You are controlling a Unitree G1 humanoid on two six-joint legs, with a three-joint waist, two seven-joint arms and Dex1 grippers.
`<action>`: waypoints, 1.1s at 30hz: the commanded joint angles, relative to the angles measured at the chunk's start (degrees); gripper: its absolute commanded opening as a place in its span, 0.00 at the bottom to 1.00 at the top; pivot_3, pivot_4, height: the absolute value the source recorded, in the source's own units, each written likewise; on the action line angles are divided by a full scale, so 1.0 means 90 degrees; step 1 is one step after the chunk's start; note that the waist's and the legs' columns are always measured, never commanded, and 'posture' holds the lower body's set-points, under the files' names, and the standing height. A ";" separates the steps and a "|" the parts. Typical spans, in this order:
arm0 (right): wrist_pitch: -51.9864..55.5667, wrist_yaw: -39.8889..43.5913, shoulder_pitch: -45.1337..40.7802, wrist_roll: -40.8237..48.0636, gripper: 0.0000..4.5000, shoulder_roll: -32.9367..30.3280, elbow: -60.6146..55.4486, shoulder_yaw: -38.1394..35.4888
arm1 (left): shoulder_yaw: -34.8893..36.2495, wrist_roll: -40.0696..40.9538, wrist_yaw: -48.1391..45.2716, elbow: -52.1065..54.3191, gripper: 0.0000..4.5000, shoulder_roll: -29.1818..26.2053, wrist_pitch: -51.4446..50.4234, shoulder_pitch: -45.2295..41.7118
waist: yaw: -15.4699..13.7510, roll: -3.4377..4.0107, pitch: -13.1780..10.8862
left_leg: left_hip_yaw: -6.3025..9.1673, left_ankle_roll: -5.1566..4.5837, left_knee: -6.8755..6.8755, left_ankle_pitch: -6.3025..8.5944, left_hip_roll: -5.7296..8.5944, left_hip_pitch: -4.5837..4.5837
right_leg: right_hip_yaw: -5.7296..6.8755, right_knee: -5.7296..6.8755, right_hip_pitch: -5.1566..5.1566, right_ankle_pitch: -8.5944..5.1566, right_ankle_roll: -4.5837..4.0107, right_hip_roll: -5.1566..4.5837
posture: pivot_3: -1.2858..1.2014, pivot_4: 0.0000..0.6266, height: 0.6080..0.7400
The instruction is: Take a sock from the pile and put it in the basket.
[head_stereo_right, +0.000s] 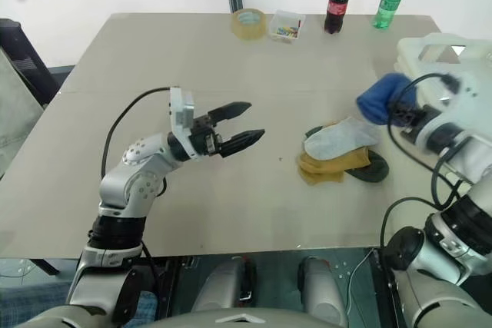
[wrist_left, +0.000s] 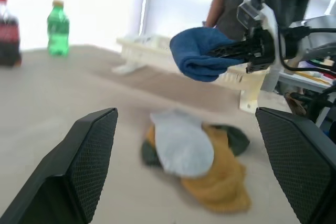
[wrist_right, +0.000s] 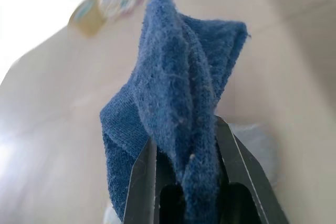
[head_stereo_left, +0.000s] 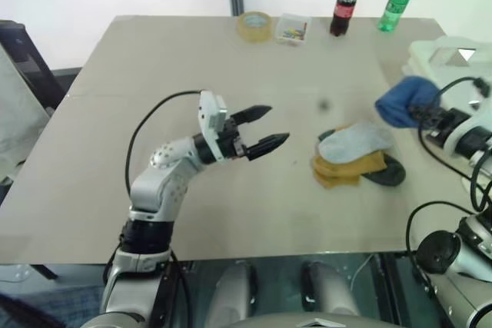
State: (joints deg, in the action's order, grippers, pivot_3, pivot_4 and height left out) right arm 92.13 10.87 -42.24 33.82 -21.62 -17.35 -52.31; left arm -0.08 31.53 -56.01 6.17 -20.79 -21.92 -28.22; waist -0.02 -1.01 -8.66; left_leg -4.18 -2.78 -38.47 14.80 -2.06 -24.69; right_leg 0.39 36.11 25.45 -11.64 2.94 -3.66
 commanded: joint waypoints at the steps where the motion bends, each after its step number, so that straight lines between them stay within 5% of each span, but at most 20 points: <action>1: 0.0041 -0.0617 -0.0669 0.0231 0.01 -0.0344 0.0509 -0.0639 | -0.0166 0.0004 -0.0268 0.0159 1.00 0.0020 0.0274 -0.0290 | 0.0037 0.0004 -0.0001 | -0.0003 0.0000 -0.0002 0.0000 0.0000 0.0000 | -0.0001 0.0003 0.0000 0.0000 0.0000 0.0001 | 0.52 0.24 1.00; 9: -0.0099 -0.1662 -0.2278 -0.0637 0.01 -0.1531 0.3315 -0.1646 | -0.0338 0.0176 -0.0606 0.0154 1.00 0.0114 0.0338 -0.0606 | 0.0078 0.0013 -0.0004 | -0.0013 0.0000 -0.0004 0.0000 0.0001 0.0001 | -0.0014 0.0008 0.0002 0.0000 0.0000 0.0002 | 0.52 0.24 1.00; 17: -0.2611 -0.2181 -0.2579 -0.0850 0.01 -0.2351 0.6354 -0.1773 | -0.0347 -0.0032 -0.0508 0.0061 1.00 0.0226 0.0561 -0.0810 | 0.0088 0.0019 -0.0008 | -0.0038 0.0000 -0.0002 0.0000 -0.0001 -0.0003 | -0.0024 -0.0011 0.0001 0.0002 0.0004 0.0006 | 0.52 0.24 1.00; 18: -0.2916 -0.2236 -0.2588 -0.0813 0.10 -0.2415 0.6686 -0.1766 | -0.0354 -0.0073 -0.0502 0.0028 1.00 0.0235 0.0610 -0.0822 | 0.0088 0.0021 -0.0008 | -0.0040 0.0000 -0.0002 0.0000 -0.0001 -0.0002 | -0.0026 -0.0013 0.0001 0.0002 0.0006 0.0007 | 0.52 0.24 1.00; 20: -0.3492 -0.2310 -0.2537 -0.0766 0.10 -0.2516 0.7247 -0.1732 | -0.0401 -0.0183 -0.0480 -0.0032 1.00 0.0249 0.0702 -0.0818 | 0.0090 0.0021 -0.0008 | -0.0043 0.0001 0.0001 -0.0001 -0.0001 -0.0001 | -0.0028 -0.0017 0.0001 0.0003 0.0007 0.0010 | 0.52 0.24 1.00; 33: -0.4320 -0.2449 -0.2243 -0.0124 0.10 -0.2840 0.8019 -0.1314 | -0.0506 -0.0355 -0.0427 -0.0047 1.00 0.0143 0.0779 -0.0653 | 0.0082 0.0022 -0.0009 | -0.0049 0.0009 0.0001 -0.0006 -0.0003 -0.0002 | -0.0032 -0.0021 0.0001 0.0005 0.0011 0.0011 | 0.52 0.24 1.00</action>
State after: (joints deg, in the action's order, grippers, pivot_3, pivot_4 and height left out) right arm 54.56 -10.77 -62.66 30.97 -45.20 56.37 -64.56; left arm -4.66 28.52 -59.81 5.05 -19.35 -15.97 -34.08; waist 0.72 -0.81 -8.74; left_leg -4.62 -2.69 -38.46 14.74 -2.08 -24.71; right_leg 0.10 35.92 25.46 -11.60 3.04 -3.56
